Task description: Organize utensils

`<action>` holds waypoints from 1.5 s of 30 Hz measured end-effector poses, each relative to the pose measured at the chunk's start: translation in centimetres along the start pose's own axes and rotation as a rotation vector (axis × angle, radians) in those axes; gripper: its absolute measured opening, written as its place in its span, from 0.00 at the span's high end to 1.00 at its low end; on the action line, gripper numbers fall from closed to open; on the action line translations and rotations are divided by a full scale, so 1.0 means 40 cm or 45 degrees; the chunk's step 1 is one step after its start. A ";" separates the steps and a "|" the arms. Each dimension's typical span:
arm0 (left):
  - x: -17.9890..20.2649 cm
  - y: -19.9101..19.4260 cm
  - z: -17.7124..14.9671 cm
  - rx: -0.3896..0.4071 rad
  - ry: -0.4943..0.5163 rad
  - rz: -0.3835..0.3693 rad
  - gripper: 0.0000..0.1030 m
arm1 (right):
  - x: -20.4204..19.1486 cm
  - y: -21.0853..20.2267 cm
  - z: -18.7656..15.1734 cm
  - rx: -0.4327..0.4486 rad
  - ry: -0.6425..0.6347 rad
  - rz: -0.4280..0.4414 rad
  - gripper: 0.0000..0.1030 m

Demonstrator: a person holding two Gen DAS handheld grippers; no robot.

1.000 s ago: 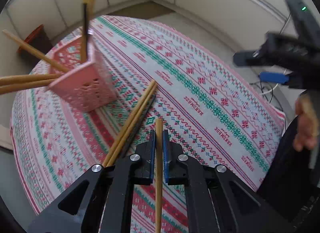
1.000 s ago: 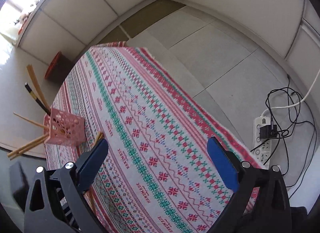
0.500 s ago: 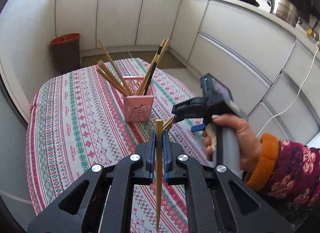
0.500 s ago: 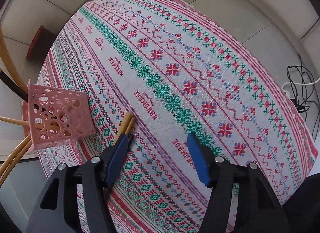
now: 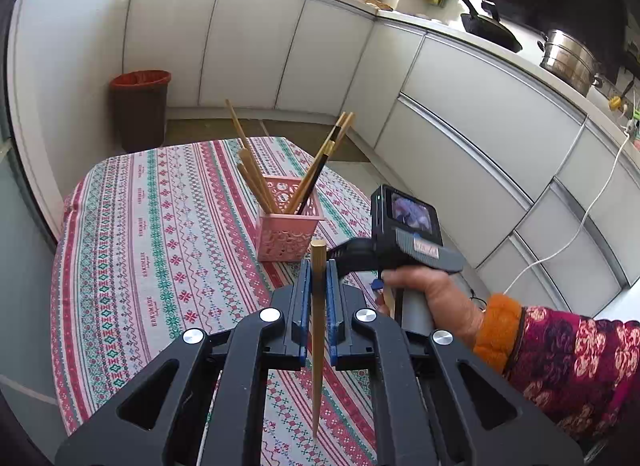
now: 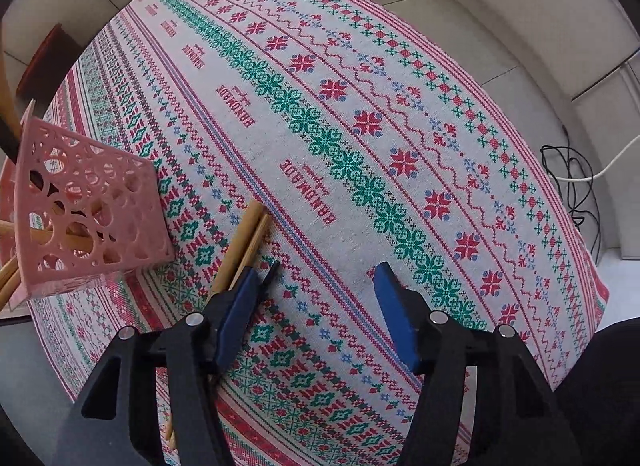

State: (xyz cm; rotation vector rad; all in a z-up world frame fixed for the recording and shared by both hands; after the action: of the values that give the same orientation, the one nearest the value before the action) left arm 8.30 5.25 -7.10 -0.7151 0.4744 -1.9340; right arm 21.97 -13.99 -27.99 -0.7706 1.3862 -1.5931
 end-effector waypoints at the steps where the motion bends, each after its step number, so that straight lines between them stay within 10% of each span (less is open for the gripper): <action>1: -0.002 -0.005 0.001 0.005 -0.002 0.004 0.94 | -0.008 -0.001 -0.015 0.009 -0.019 -0.012 0.43; 9: 0.003 -0.037 0.001 0.021 0.016 0.055 0.94 | 0.039 -0.018 -0.103 -0.004 0.040 0.122 0.65; 18: -0.018 -0.080 -0.001 0.058 -0.020 0.127 0.94 | 0.079 -0.012 -0.153 -0.159 0.293 0.266 0.54; 24: -0.013 -0.092 0.000 0.069 -0.007 0.125 0.94 | 0.026 -0.019 -0.128 -0.071 0.241 0.162 0.91; 36: -0.009 -0.107 0.014 0.095 -0.034 0.133 0.93 | 0.101 -0.158 -0.111 0.219 0.044 0.484 0.96; 40: -0.022 -0.024 -0.029 -0.099 -0.091 0.142 0.92 | 0.132 -0.250 -0.113 0.352 -0.122 0.541 0.96; 45: -0.126 0.166 -0.156 -0.534 -0.304 0.288 0.67 | 0.200 -0.273 -0.105 0.376 -0.178 0.574 0.95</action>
State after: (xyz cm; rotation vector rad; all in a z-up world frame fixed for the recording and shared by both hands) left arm 10.34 6.99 -17.16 -1.0963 0.7863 -1.5272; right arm 12.55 -19.20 -18.77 -0.3523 1.0953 -1.3180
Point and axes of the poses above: each gripper's, at about its wrist camera, not at the fingertips, and y roughly the way its jaws point, x to its right, z to its top, the point moved 5 cm from there along y, roughly the way its jaws point, and after that the axes turned 2 degrees about x, right-handed, at the moved point
